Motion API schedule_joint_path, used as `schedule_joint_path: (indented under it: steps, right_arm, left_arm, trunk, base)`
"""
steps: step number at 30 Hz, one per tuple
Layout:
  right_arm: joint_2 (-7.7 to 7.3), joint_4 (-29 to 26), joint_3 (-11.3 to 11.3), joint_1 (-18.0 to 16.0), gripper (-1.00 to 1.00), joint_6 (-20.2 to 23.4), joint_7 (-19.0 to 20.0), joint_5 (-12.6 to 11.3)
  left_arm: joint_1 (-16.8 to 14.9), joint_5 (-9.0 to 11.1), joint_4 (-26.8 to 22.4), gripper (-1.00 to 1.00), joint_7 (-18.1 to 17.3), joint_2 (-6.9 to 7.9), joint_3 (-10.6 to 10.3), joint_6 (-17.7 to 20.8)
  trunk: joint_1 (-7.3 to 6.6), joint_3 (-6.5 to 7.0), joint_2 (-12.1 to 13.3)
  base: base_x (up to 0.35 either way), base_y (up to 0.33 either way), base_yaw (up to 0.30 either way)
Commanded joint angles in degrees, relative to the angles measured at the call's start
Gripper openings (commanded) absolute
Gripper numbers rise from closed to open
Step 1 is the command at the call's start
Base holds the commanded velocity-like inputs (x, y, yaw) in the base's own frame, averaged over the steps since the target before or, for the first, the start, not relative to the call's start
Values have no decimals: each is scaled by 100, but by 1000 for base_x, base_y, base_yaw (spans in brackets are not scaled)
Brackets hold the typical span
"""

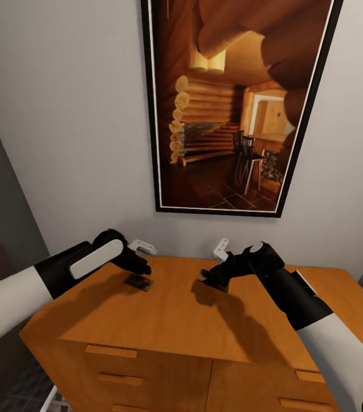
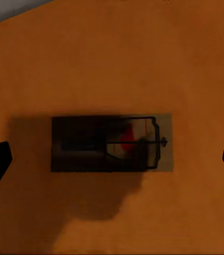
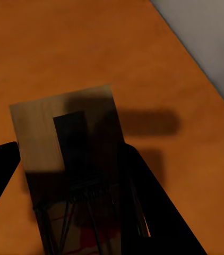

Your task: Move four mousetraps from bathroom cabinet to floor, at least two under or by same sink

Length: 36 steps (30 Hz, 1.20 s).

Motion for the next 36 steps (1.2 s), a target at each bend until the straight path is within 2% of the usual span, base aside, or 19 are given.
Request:
schedule_joint_path:
  steps: [1, 3, 8, 27, 29, 33, 36]
  right_arm:
    - [4, -8, 7, -5, -100, 12, 48, 61]
    - [12, -2, 7, 1, -100, 16, 51, 61]
    - [23, 0, 7, 20, -100, 19, 49, 54]
    - [25, -17, 7, 103, -100, 19, 47, 59]
    - [25, -17, 7, 105, -100, 19, 46, 60]
    - [25, -10, 7, 108, -100, 19, 47, 56]
    - [25, -9, 7, 108, -100, 19, 52, 53]
  left_arm:
    - [-14, 64, -66, 100, 58, 53, -25, -6]
    - [-33, 61, -133, 100, 58, 116, -40, -5]
    - [-43, 56, -168, 100, 57, 157, -48, -5]
    - [-30, 56, -187, 100, 49, 103, -65, -5]
    - [-28, 56, -192, 100, 44, 102, -131, -5]
    - [-18, 56, -192, 100, -210, 129, -502, -16]
    - [-10, 49, -191, 100, -338, 155, -614, -20]
  trunk:
    - [1, -8, -5]
    - [1, -8, -5]
    - [1, -2, -5]
    - [1, 32, -5]
    - [1, 32, -5]
    - [1, 44, -5]
    - [1, 48, -5]
  base:
    - [0, 0, 0]
    - [0, 0, 0]
    - [0, 0, -37]
    - [0, 0, -90]
    - [0, 0, -22]
    - [0, 0, -96]
    - [0, 0, -39]
